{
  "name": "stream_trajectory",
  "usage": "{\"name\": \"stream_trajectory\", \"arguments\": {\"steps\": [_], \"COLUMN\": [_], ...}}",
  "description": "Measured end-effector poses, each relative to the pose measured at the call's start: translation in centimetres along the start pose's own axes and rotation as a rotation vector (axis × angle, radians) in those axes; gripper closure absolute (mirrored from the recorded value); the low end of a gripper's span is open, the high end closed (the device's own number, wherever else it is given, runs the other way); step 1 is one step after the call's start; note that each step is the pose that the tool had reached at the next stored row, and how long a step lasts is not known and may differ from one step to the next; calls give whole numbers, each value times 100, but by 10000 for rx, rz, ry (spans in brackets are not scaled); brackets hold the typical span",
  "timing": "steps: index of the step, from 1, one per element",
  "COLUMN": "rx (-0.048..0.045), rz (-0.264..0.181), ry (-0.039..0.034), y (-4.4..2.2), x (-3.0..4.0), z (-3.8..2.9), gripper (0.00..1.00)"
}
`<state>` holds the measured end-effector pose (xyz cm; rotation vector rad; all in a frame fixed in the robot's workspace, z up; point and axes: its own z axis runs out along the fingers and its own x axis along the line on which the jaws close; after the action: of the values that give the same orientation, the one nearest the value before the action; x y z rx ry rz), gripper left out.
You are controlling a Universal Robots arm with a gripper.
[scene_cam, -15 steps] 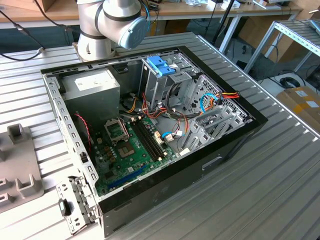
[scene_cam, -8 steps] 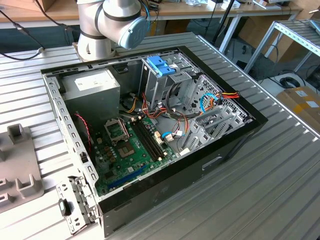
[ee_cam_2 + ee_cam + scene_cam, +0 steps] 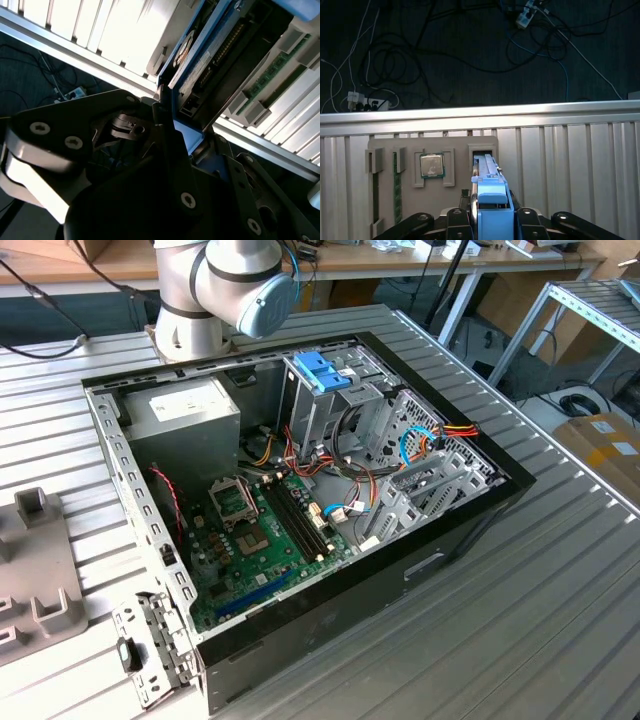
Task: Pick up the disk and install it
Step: 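Pick up the disk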
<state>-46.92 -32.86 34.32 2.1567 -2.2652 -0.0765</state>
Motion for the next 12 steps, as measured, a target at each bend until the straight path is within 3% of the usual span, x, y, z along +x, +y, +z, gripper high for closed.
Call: {"name": "stream_trajectory", "arguments": {"steps": [12], "rx": [-1], "rz": [-1], "ry": [0], "y": [3], "x": [-2], "z": [-76], "gripper": [63]}}
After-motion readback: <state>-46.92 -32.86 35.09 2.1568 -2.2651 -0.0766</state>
